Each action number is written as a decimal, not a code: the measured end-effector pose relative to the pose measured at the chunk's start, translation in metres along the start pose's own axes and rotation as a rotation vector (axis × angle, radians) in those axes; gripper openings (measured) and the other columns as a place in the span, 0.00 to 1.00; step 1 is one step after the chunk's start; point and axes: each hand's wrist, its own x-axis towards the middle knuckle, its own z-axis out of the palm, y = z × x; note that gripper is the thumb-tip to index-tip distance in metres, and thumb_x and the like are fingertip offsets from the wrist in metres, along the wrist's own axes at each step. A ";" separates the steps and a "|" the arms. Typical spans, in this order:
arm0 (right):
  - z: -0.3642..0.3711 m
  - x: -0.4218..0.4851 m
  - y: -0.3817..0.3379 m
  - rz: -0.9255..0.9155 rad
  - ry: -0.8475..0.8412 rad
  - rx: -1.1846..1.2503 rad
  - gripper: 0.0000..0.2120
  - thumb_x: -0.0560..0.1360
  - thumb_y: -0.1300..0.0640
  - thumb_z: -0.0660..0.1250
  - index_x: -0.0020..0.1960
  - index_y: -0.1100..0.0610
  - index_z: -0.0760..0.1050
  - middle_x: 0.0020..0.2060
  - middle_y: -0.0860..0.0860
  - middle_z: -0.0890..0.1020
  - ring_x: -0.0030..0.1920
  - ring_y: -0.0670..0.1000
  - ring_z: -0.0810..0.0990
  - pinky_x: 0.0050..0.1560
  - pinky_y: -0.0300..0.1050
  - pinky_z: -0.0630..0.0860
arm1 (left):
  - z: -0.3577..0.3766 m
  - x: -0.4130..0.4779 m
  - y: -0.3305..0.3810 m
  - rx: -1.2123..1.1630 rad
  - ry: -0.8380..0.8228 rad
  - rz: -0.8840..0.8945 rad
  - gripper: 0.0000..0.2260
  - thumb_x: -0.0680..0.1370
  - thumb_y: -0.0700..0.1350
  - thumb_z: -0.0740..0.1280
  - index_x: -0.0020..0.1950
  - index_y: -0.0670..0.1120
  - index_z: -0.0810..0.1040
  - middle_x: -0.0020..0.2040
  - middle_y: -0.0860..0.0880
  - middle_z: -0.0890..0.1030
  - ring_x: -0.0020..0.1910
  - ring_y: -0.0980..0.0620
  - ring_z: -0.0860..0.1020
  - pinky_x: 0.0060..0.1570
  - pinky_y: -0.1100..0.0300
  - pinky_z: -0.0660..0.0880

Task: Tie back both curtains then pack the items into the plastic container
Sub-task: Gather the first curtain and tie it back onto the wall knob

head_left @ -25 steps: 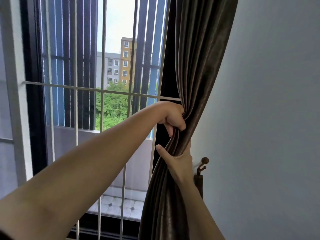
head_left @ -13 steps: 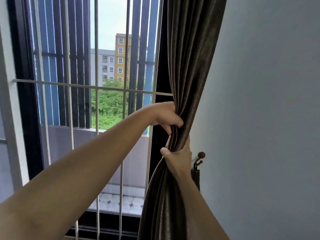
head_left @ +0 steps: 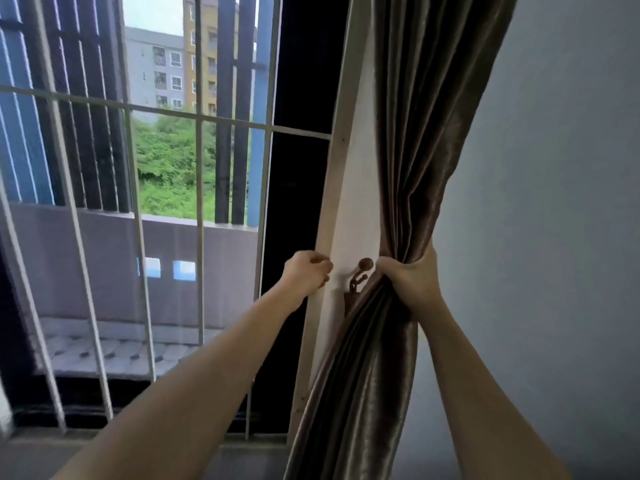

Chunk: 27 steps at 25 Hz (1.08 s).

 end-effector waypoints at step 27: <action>0.045 0.062 0.061 0.048 -0.189 0.047 0.32 0.59 0.60 0.72 0.63 0.61 0.69 0.53 0.57 0.79 0.52 0.52 0.80 0.49 0.44 0.80 | -0.043 0.021 -0.050 0.531 -0.396 0.095 0.12 0.77 0.53 0.66 0.44 0.44 0.81 0.32 0.53 0.76 0.29 0.60 0.72 0.30 0.68 0.68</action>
